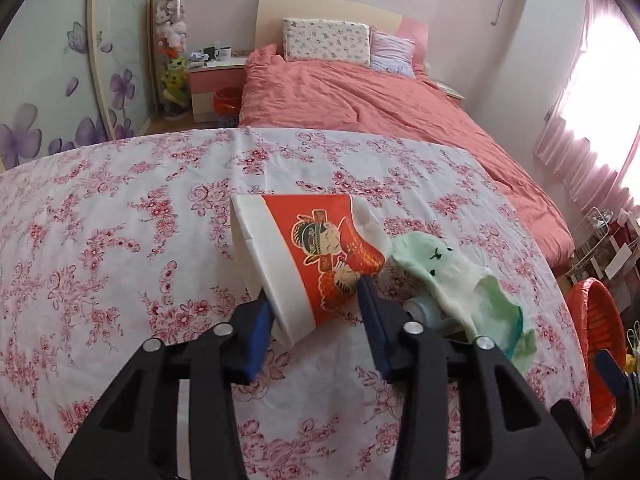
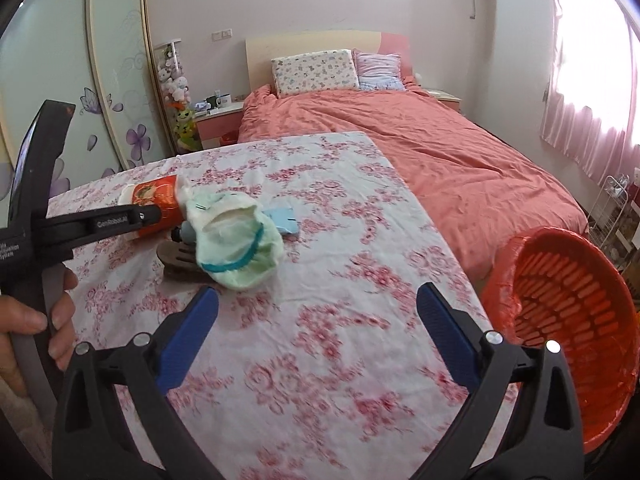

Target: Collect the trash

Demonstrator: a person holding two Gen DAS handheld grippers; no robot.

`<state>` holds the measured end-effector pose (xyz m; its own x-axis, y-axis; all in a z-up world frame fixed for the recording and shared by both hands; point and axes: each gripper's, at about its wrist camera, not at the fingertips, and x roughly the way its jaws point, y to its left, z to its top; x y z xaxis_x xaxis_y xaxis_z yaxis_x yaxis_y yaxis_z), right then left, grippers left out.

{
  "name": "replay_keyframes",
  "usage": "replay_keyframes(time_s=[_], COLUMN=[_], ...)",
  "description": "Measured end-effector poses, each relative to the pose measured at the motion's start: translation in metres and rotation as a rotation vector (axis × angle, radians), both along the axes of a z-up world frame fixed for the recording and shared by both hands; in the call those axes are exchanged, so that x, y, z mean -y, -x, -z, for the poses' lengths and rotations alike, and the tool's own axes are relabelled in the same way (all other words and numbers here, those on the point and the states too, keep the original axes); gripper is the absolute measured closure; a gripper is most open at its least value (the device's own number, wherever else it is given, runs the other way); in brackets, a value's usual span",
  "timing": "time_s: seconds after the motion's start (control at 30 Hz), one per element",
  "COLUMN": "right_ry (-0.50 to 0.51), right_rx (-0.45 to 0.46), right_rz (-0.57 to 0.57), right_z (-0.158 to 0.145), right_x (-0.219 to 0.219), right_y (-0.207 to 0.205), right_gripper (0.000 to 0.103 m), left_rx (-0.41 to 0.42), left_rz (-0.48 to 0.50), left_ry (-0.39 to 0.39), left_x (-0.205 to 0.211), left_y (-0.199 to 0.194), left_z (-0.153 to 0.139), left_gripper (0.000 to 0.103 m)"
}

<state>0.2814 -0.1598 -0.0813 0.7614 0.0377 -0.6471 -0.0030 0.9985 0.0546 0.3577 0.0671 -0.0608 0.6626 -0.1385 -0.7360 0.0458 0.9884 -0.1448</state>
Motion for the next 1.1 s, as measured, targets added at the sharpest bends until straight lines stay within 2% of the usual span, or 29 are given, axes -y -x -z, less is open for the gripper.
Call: replay_keyframes(time_s=[0.07, 0.13, 0.27, 0.43, 0.57, 0.6, 0.63, 0.73, 0.83, 1.1], right_ry=[0.001, -0.001, -0.021, -0.067, -0.088, -0.093, -0.093, -0.102, -0.150, -0.151], right_rx=[-0.001, -0.001, -0.014, -0.064, -0.111, -0.130, -0.145, -0.148, -0.129, -0.123], right_rz=[-0.006, -0.011, -0.015, -0.013, -0.001, 0.003, 0.003, 0.004, 0.016, 0.123], right_z=[-0.001, -0.001, -0.001, 0.005, 0.013, 0.015, 0.017, 0.017, 0.012, 0.007], right_x=[-0.003, -0.006, -0.010, -0.019, -0.024, -0.025, -0.026, -0.022, -0.007, 0.038], right_y=[-0.003, -0.006, -0.018, -0.044, -0.062, -0.067, -0.069, -0.066, -0.051, -0.003], right_gripper=[0.007, 0.009, 0.015, 0.030, 0.037, 0.051, 0.070, 0.088, 0.094, 0.094], left_rx=[0.004, 0.002, -0.006, -0.013, -0.018, -0.020, -0.024, -0.029, -0.034, -0.031], left_rz=[-0.003, -0.019, -0.055, -0.078, -0.083, -0.083, -0.081, -0.077, -0.079, -0.074], left_ry=[-0.003, -0.010, -0.011, -0.024, -0.028, -0.026, -0.021, -0.009, 0.004, 0.022], left_x=[-0.004, -0.011, -0.031, -0.053, -0.060, -0.061, -0.061, -0.062, -0.064, -0.062], left_y=[0.002, 0.005, 0.012, 0.032, 0.044, 0.046, 0.047, 0.051, 0.054, 0.061], left_z=[0.000, 0.001, 0.002, 0.000, -0.001, -0.001, -0.001, 0.001, 0.003, 0.003], left_gripper=[0.084, 0.088, 0.091, 0.092, 0.091, 0.092, 0.091, 0.091, 0.091, 0.091])
